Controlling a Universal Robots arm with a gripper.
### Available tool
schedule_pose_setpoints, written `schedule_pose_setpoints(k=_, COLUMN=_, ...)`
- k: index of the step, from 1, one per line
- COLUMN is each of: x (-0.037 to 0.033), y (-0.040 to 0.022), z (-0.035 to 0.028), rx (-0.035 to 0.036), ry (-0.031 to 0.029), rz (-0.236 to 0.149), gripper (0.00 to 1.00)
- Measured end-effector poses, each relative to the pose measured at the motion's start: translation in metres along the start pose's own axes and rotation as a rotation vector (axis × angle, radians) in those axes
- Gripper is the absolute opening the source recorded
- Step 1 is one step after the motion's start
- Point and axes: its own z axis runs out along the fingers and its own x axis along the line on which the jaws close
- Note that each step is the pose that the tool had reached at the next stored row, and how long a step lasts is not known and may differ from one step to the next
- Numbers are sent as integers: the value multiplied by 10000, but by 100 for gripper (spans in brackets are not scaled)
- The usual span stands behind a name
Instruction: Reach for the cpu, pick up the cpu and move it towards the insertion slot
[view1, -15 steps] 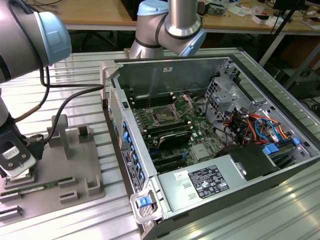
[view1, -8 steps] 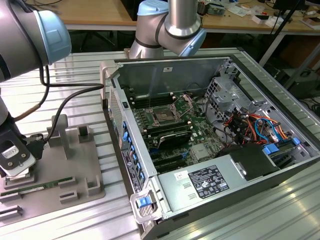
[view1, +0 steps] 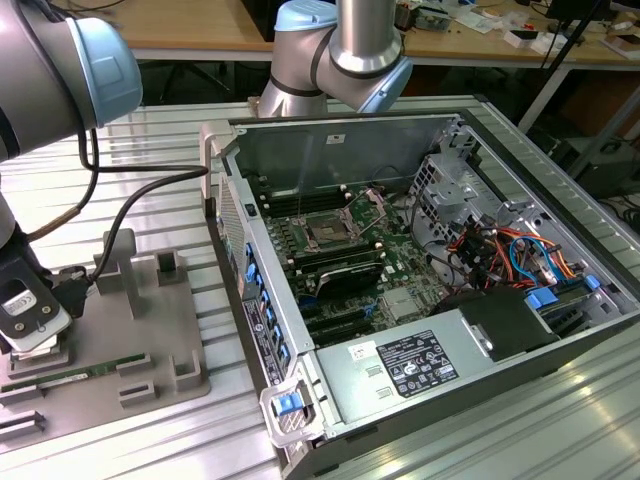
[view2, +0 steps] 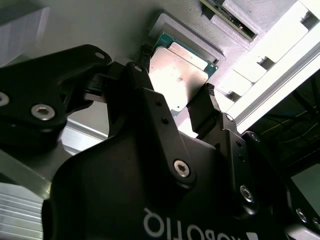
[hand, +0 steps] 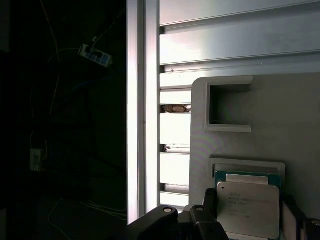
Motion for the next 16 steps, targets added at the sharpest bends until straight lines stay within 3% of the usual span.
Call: schedule_pose_setpoints(k=16, x=0, y=0, z=-50, rx=0, ry=0, rz=0, gripper=55)
